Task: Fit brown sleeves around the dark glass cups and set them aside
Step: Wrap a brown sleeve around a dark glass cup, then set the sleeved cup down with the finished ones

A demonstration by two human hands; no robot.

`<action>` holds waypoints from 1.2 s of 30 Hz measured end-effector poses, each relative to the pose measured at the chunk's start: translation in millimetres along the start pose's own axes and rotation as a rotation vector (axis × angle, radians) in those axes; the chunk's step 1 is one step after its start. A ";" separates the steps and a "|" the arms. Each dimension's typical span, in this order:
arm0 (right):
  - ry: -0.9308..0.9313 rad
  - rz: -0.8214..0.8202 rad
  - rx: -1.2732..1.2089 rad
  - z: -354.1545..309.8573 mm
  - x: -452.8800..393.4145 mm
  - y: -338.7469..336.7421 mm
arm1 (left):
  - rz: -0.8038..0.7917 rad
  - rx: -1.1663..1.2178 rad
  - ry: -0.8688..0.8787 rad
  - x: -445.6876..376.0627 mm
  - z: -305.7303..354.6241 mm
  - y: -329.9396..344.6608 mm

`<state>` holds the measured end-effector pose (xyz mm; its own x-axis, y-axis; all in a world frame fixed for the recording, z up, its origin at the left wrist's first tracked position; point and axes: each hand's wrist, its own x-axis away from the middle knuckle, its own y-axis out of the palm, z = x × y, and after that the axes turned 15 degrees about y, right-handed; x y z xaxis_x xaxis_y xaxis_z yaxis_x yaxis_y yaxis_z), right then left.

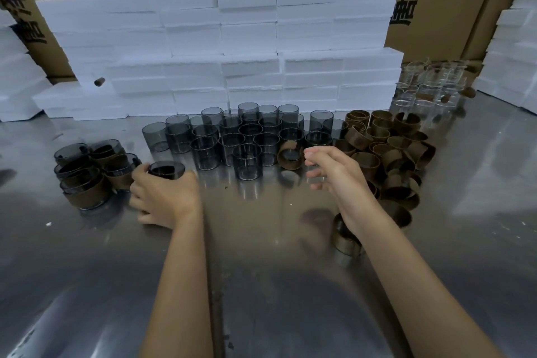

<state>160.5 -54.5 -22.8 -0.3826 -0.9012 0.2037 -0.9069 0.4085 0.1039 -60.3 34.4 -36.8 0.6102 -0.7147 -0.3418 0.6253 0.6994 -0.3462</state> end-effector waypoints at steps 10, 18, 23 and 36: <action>0.014 0.005 0.026 -0.9 -0.1 -0.7 | 0.094 -0.056 0.206 -4.0 -4.6 -4.6; 0.014 0.024 0.017 -1.3 -0.5 -0.9 | -0.005 -0.092 0.221 2.9 -3.4 0.3; 0.024 0.034 0.020 -1.1 -1.6 -1.5 | -0.075 -0.131 0.218 -2.8 -9.6 3.6; 0.032 0.038 0.025 -2.4 1.5 -0.6 | -0.619 0.204 0.644 26.1 -4.9 40.0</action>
<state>160.9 -55.7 -20.3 -0.4113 -0.8797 0.2386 -0.8960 0.4383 0.0715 -21.8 43.8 -63.9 -0.2133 -0.7794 -0.5891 0.8614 0.1345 -0.4898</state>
